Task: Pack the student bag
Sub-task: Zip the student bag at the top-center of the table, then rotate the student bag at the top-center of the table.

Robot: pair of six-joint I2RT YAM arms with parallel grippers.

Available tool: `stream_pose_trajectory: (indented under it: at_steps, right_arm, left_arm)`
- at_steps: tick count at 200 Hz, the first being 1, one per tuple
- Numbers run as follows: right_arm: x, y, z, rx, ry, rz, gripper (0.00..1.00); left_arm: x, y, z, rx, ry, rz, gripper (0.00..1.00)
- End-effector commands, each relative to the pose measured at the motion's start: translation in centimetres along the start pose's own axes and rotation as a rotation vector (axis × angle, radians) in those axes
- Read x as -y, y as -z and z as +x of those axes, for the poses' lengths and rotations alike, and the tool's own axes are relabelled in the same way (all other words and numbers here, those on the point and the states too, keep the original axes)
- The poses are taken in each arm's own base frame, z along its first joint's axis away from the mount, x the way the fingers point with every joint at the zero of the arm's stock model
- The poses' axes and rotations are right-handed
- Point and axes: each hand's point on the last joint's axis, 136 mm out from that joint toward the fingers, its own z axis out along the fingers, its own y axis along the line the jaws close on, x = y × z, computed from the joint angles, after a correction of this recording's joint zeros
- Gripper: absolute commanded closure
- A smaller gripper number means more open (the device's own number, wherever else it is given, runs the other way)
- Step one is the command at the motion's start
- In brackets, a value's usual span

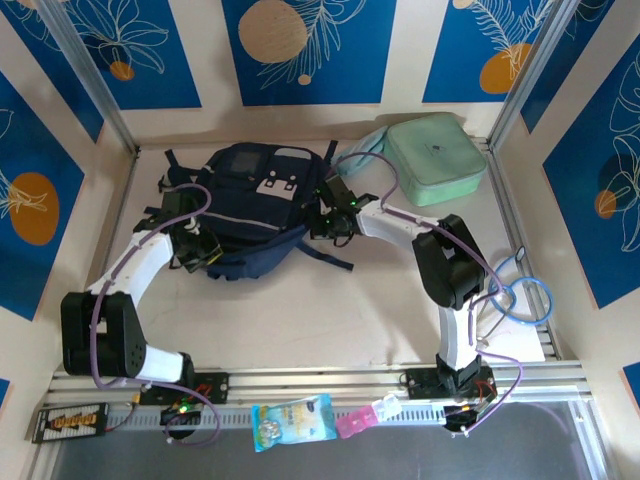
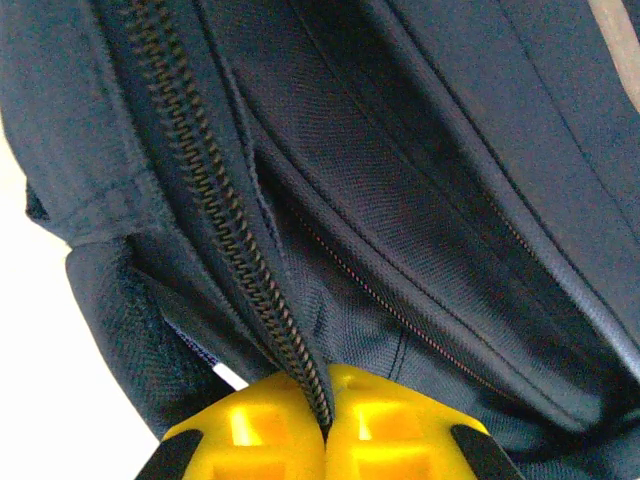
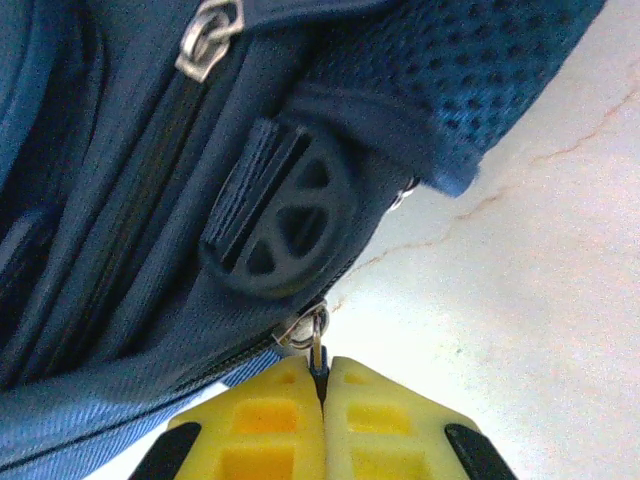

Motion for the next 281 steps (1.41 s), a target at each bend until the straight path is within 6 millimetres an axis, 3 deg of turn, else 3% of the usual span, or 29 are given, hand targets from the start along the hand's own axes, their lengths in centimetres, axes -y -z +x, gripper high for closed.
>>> stream_pose_trajectory:
  at_steps: [1,34,54,98,154,189,217,235,267,281]
  right_arm:
    - [3.5,0.0,-1.8,0.021,-0.040,0.085,1.00]
    - [5.9,0.1,-2.3,-0.022,-0.129,0.127,1.00]
    - [6.0,0.2,-1.9,-0.064,-0.171,0.107,1.00]
    - [5.2,1.5,-1.1,-0.078,-0.131,0.048,1.00]
    - [8.2,2.8,0.1,-0.081,-0.062,0.118,0.97]
    - [8.8,3.0,1.0,-0.091,0.038,0.137,0.95]
    - [8.8,4.1,0.8,-0.058,0.071,0.108,0.90]
    - [8.7,5.1,0.3,-0.030,0.070,0.087,0.85]
    - [7.6,7.3,-0.6,0.030,0.044,0.031,0.55]
    - [7.1,8.8,-1.2,0.078,0.022,0.005,0.46]
  left_arm:
    - [-0.4,1.2,1.2,-0.047,-0.064,-0.006,1.00]
    - [-0.7,1.2,1.9,-0.066,-0.090,-0.006,1.00]
    - [-0.6,1.2,2.3,-0.081,-0.113,0.004,1.00]
    - [0.3,1.9,3.9,-0.122,-0.191,0.047,1.00]
    - [-1.2,2.4,6.5,-0.159,-0.254,-0.001,1.00]
    - [1.6,3.1,7.9,-0.127,-0.389,0.089,1.00]
    - [4.2,4.5,7.8,-0.077,-0.481,0.167,0.71]
    - [5.2,5.1,7.6,-0.062,-0.538,0.191,0.58]
    - [7.1,5.8,7.4,-0.050,-0.664,0.205,0.37]
    - [8.2,6.0,7.0,-0.018,-0.739,0.197,0.27]
